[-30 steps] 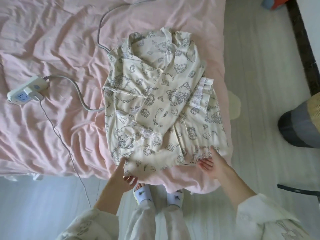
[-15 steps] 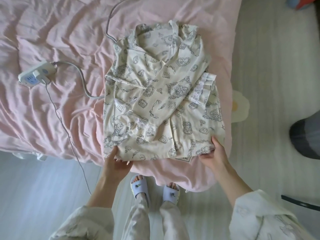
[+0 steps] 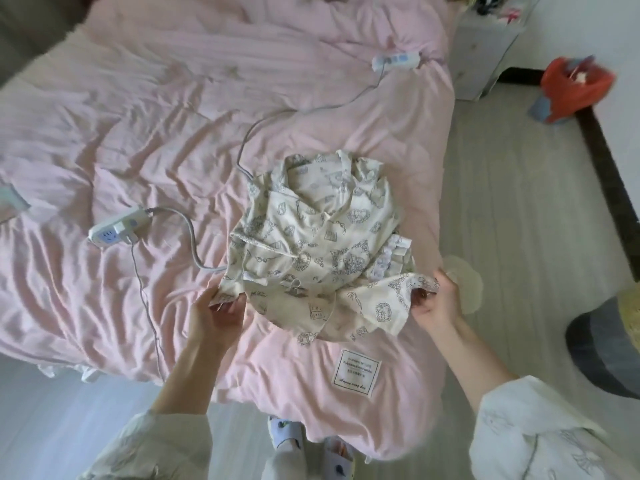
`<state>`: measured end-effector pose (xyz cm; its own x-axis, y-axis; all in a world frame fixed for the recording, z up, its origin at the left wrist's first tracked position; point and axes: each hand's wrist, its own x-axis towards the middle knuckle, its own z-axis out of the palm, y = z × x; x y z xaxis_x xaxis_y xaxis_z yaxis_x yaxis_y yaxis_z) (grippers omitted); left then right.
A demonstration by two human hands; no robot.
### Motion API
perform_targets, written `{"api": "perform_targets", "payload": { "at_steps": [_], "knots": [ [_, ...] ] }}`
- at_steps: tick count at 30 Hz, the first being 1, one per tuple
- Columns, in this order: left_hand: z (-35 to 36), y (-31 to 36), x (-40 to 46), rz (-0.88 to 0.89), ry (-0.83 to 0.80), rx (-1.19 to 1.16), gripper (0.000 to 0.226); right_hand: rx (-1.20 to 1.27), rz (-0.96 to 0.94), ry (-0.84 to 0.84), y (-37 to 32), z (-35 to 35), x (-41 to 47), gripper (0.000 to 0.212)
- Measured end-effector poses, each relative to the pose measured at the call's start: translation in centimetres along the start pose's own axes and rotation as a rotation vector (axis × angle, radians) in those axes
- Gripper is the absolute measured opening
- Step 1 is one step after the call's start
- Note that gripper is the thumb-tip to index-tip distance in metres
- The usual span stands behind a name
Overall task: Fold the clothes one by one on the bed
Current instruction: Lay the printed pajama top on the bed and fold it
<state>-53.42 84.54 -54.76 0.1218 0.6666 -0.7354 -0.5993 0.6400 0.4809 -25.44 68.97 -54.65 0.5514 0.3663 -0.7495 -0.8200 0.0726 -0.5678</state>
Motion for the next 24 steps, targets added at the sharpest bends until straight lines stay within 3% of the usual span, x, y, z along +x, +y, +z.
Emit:
{"api": "perform_targets", "payload": {
  "at_steps": [3,6,9,15,19,21,24],
  "knots": [
    [3.7,1.0,0.7,-0.036,-0.099,0.022,0.02,-0.038,0.066,-0.088,-1.8,3.8,0.5,0.042],
    [8.1,2.5,2.2,-0.072,-0.168,0.029,0.019,-0.057,0.084,-0.201,-3.7,8.2,1.6,0.033],
    [12.3,4.2,4.9,-0.09,-0.213,-0.021,0.019,-0.013,0.087,-0.278,-5.5,12.5,3.7,0.044],
    [21.0,8.0,14.9,-0.089,-0.283,-0.114,0.023,0.058,0.004,-0.282,-9.9,21.4,11.2,0.036],
    [24.2,8.3,21.9,-0.08,-0.339,0.129,0.024,0.098,-0.032,-0.261,-10.3,24.1,17.8,0.015],
    [23.8,7.3,23.4,-0.121,-0.313,0.328,0.021,0.002,-0.004,-0.187,-9.3,23.5,19.7,0.016],
    [20.8,5.0,25.9,-0.178,-0.189,0.507,0.035,-0.186,0.046,-0.184,-6.3,22.5,21.2,0.026]
  ]
}}
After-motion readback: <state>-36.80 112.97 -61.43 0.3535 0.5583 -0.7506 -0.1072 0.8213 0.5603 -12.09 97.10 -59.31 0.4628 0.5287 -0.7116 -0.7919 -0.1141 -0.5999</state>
